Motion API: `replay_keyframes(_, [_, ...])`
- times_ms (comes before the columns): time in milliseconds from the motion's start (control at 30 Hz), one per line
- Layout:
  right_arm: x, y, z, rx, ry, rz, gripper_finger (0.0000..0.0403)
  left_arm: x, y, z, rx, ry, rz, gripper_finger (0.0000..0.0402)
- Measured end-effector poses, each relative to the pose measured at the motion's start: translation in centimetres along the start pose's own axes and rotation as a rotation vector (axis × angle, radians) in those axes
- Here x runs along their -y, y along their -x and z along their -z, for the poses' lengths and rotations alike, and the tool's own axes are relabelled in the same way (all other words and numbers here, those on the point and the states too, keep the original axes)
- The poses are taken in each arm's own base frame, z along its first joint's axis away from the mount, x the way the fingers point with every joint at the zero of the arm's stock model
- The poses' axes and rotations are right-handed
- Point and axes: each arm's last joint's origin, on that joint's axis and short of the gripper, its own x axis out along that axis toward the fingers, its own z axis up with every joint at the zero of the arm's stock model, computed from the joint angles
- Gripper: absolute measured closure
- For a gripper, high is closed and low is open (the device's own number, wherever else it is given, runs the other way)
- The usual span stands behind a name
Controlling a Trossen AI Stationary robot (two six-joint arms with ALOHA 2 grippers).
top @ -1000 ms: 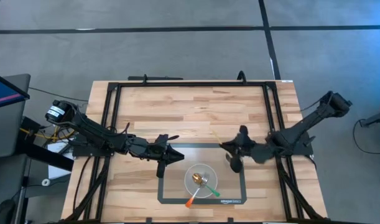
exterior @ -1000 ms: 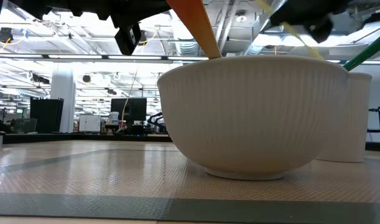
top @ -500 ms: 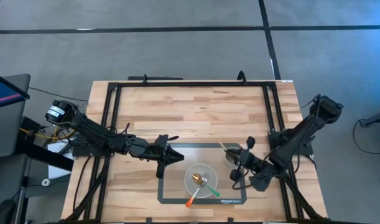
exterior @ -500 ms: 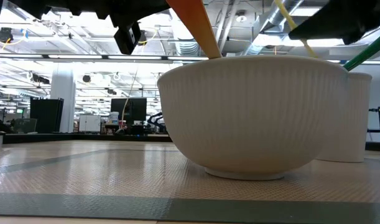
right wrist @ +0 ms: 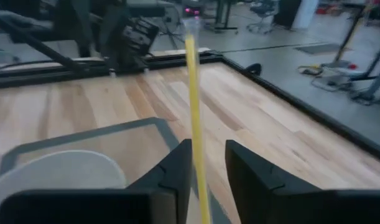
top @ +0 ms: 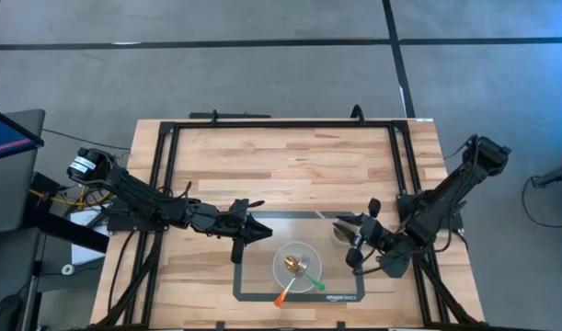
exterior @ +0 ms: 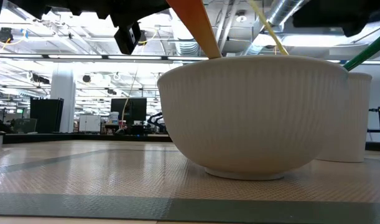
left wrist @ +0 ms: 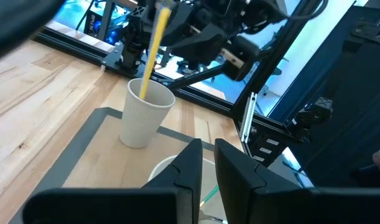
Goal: Pick & Place Utensil
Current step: Put the yellow straw into the gray cup on the brown mat, then return to Home Position
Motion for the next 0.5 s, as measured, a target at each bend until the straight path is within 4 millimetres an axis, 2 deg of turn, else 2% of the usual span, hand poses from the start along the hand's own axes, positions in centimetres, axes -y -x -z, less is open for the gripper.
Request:
replay_keyframes(233, [1.1, 1.5, -2.1, 0.019, -0.001, -0.085, 0.0292, 0.0, 0.0, 0.0, 0.000, 0.000, 0.000, 0.0357])
replay_keyframes(400, [2.7, 2.6, -5.2, 0.070, -0.041, -0.112, 0.0297, 0.1, 0.2, -0.2, 0.007, 0.002, 0.003, 0.0357])
replay_keyframes(500, [3.6, 3.3, -7.1, 0.103, -0.017, -0.122, 0.0303, 0.4, 0.9, -1.3, 0.044, 0.000, 0.023, 0.0357])
